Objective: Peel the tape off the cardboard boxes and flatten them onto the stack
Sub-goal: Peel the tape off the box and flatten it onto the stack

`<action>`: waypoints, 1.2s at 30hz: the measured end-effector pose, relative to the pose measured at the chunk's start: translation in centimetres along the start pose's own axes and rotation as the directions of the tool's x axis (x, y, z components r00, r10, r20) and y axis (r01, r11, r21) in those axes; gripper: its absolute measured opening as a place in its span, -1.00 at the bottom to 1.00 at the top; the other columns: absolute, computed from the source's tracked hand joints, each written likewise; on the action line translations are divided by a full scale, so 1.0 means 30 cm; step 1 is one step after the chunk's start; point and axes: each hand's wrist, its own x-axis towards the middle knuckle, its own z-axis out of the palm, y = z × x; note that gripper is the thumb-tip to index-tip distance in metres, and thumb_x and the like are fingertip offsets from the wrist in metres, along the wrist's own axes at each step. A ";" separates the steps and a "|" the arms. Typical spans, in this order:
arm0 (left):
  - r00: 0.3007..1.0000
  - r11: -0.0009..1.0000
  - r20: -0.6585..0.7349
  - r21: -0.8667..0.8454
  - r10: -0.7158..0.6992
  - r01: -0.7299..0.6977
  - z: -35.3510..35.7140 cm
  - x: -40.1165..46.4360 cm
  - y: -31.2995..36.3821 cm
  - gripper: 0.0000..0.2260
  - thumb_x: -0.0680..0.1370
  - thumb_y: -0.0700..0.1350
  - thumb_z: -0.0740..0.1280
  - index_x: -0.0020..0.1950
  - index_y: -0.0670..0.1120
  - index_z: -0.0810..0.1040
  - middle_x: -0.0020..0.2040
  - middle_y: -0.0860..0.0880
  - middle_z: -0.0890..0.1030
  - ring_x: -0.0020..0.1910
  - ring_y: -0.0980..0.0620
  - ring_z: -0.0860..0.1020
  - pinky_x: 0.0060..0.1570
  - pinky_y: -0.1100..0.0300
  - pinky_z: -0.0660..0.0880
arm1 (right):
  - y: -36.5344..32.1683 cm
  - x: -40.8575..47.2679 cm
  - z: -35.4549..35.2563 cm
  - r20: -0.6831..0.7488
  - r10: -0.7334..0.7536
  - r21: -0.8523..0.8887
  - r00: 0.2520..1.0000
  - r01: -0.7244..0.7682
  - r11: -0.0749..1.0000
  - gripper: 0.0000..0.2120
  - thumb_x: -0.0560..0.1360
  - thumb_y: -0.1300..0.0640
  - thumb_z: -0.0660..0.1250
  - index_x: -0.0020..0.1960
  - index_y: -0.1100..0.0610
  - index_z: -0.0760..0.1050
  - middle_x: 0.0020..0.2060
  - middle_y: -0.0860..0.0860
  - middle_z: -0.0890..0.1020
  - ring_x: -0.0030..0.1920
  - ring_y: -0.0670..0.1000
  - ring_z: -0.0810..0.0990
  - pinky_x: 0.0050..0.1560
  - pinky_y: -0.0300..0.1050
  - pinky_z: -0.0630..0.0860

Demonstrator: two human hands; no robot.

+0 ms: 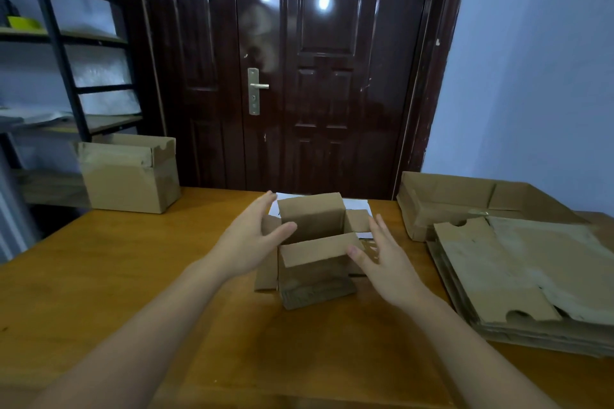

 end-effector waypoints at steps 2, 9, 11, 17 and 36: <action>0.997 0.996 -0.011 -0.046 -0.076 0.075 -0.023 0.021 -0.007 -0.12 0.43 0.48 0.18 0.67 0.11 0.14 0.65 0.08 0.21 0.60 0.02 0.22 0.49 -0.02 0.28 | -0.012 0.006 -0.007 -0.016 0.004 0.016 1.000 -0.003 1.000 -0.12 0.47 -0.50 0.11 0.65 -0.18 -0.11 0.63 -0.20 -0.12 0.62 0.04 0.07 0.51 0.23 0.21; 0.952 0.944 0.290 -0.275 -0.098 0.181 0.010 0.070 -0.030 0.03 0.39 0.49 0.39 0.69 0.07 0.06 0.62 0.08 0.28 0.49 0.17 0.34 0.29 0.28 0.33 | -0.064 0.044 -0.006 0.006 0.113 0.146 0.994 -0.112 0.983 -0.10 0.46 -0.49 0.09 0.65 -0.05 0.05 0.62 -0.05 0.15 0.59 0.05 0.17 0.51 0.04 0.23; 0.936 0.933 0.352 -0.323 -0.035 0.157 0.029 0.053 -0.018 -0.07 0.35 0.39 0.54 0.61 0.18 0.21 0.47 0.24 0.42 0.25 0.42 0.49 0.10 0.47 0.43 | -0.072 0.054 -0.006 0.059 0.156 0.205 0.986 -0.165 0.965 -0.09 0.43 -0.51 0.07 0.64 -0.04 0.11 0.57 -0.02 0.29 0.56 0.08 0.25 0.52 0.08 0.27; 0.917 0.915 0.367 -0.403 0.157 0.005 0.133 -0.048 0.100 -0.33 0.42 0.13 0.60 0.46 0.27 0.38 0.28 0.28 0.58 0.25 0.23 0.57 0.18 0.21 0.58 | -0.097 0.050 0.019 0.090 0.191 0.378 0.977 -0.211 0.901 -0.50 0.56 -0.37 0.18 0.41 -0.18 0.40 0.18 -0.22 0.58 0.12 -0.20 0.56 -0.13 -0.36 0.50; 0.854 0.888 0.406 0.179 0.325 -0.423 0.320 -0.148 0.261 -0.30 0.61 0.36 0.19 0.64 0.17 -0.01 0.62 0.28 -0.03 0.27 0.07 0.52 0.19 0.15 0.54 | 0.011 0.024 -0.001 -0.231 0.197 0.190 0.953 -0.154 0.970 -0.33 0.60 0.17 0.37 0.62 -0.02 0.16 0.58 -0.03 0.24 0.56 0.04 0.24 0.47 -0.03 0.28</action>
